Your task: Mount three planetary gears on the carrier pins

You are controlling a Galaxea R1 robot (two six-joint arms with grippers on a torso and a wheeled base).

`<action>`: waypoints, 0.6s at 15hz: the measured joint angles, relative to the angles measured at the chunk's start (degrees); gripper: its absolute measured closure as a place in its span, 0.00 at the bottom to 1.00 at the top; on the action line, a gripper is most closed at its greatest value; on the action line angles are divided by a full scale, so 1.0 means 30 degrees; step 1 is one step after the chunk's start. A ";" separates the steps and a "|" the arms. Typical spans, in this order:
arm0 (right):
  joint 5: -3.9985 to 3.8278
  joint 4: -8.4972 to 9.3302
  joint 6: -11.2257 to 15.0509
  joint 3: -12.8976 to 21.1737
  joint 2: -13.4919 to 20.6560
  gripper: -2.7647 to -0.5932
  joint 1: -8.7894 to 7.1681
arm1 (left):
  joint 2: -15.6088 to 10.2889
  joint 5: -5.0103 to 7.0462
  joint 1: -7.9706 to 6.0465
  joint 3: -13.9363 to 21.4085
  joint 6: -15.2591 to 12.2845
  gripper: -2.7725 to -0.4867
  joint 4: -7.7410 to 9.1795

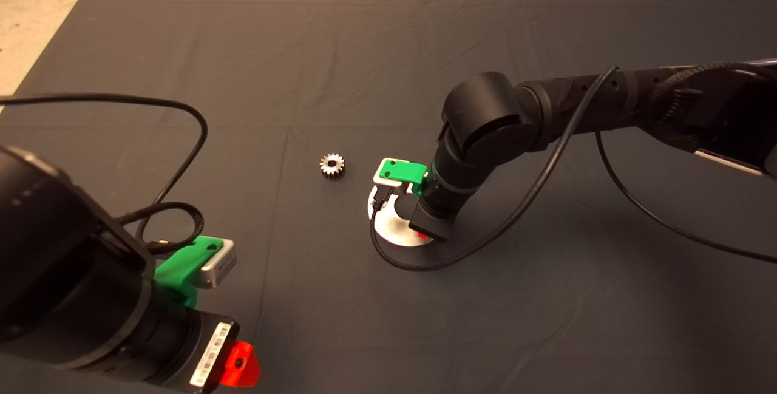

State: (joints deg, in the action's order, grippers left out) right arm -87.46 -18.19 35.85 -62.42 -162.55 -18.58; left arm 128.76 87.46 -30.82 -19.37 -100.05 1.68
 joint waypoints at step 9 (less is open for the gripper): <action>-0.0073 0.0000 0.0000 0.0164 0.0175 0.79 0.0000 | 0.0000 -0.0004 0.0000 0.0000 0.0004 0.01 0.0000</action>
State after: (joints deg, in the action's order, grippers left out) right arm -87.67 -18.19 35.85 -61.93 -162.03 -18.58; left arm 128.76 87.44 -30.82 -19.37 -100.04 1.68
